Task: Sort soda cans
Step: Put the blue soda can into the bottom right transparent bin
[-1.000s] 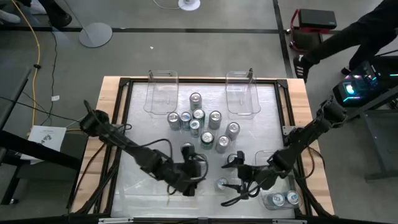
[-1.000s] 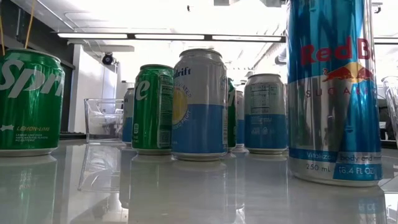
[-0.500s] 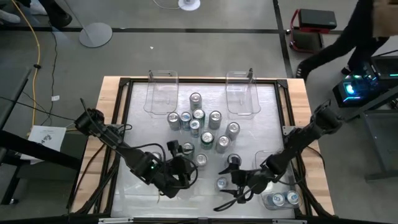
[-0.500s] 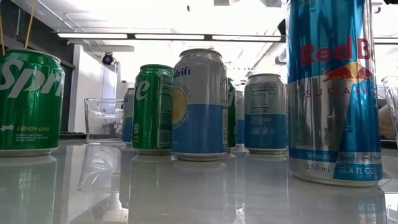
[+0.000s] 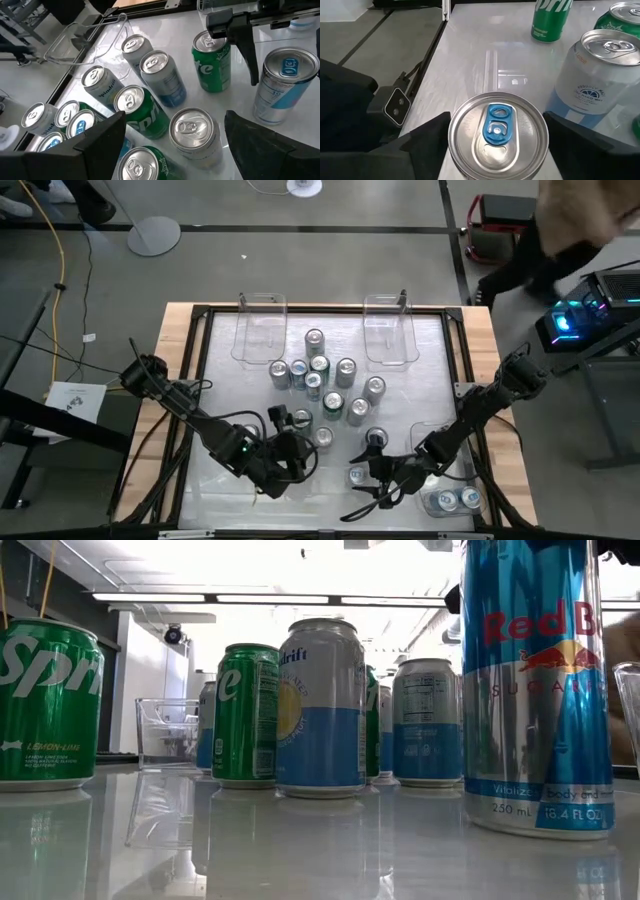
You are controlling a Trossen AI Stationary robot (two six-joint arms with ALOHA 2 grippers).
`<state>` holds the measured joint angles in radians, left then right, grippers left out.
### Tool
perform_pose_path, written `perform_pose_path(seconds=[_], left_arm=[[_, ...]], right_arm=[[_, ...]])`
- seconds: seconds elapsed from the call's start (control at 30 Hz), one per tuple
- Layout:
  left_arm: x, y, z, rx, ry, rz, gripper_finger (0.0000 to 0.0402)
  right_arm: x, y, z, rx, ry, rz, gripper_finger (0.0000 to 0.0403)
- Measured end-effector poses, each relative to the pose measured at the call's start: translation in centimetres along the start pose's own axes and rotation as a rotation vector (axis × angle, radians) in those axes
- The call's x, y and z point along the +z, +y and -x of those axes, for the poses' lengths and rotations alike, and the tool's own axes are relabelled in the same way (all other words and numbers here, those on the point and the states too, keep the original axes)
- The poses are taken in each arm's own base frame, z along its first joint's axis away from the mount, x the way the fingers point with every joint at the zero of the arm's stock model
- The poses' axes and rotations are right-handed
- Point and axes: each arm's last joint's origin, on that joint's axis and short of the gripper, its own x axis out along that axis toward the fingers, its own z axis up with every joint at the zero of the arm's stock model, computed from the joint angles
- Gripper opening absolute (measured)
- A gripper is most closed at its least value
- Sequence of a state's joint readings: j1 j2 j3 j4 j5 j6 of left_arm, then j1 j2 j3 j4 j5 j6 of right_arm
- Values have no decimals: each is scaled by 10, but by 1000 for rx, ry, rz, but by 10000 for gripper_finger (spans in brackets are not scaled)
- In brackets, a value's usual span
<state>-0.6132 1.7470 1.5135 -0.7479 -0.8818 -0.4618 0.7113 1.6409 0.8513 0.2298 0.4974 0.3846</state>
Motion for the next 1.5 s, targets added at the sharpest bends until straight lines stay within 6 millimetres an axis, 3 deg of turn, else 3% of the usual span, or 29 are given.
perform_pose_path(seconds=[0.2, 0.37, 0.47, 0.63, 0.8, 0.97, 1.1, 1.3, 1.5], left_arm=[[0, 0, 0, 0, 0, 0, 317], [0, 0, 0, 1, 1, 5, 317], [0, 0, 0, 1, 1, 7, 317], [-1, 0, 0, 2, 3, 20, 317], [-1, 0, 0, 2, 3, 20, 317], [-1, 0, 0, 4, 1, 21, 317], [-1, 0, 0, 4, 1, 21, 317], [-1, 0, 0, 4, 1, 15, 317], [0, 0, 0, 5, 0, 15, 317]], right_arm=[[0, 0, 0, 0, -4, 6, 226], [7, 4, 1, -26, -12, 1, 224], [29, 17, 7, -43, -55, 31, 224], [63, 43, 46, -78, -31, 132, 224], [79, 56, 112, -164, -26, 116, 224], [62, 50, 168, -229, -18, -2, 224], [43, 40, 195, -285, 8, -90, 224], [23, 28, 221, -353, 89, -188, 224], [-5, 28, 230, -359, 173, -300, 224]])
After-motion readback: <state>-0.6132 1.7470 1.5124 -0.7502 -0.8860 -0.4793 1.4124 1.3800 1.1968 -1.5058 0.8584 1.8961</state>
